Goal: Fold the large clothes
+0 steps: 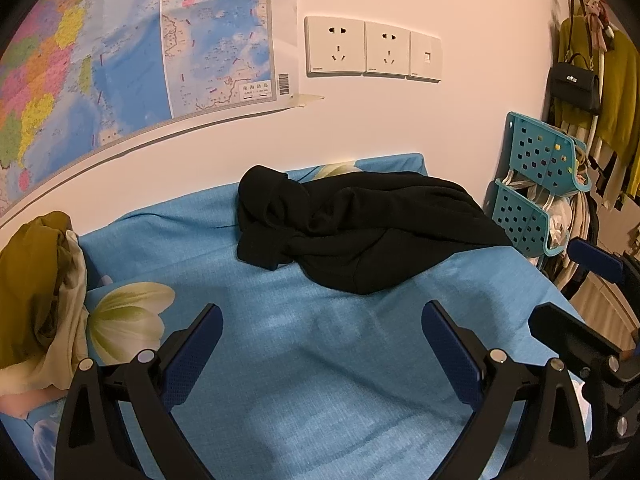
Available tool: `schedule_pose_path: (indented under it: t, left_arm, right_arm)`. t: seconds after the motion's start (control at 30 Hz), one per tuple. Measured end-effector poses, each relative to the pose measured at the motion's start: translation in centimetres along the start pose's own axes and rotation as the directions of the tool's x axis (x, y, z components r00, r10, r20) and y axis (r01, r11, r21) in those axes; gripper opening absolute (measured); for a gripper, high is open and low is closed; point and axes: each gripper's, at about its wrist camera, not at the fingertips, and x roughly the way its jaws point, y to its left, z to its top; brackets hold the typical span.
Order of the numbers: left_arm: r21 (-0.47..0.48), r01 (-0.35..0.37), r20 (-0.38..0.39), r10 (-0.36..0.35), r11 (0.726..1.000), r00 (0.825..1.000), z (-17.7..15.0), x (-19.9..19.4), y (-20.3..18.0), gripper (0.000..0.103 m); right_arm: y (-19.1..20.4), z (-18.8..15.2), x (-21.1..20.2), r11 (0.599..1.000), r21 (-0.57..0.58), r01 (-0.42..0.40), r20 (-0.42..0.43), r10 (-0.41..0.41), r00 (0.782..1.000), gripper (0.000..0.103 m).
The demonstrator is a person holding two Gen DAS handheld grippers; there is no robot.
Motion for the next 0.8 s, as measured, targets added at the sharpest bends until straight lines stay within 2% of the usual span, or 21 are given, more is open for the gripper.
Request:
schedule_pose_path:
  t: [0.8]
  left_arm:
    - [-0.007,0.007,-0.020,-0.007,1.000,1.000,0.6,1.3,0.3,0.096]
  right_arm:
    - [-0.3,0.4,1.1,1.000,-0.009,-0.007,-0.011,0.007,1.000,0.097]
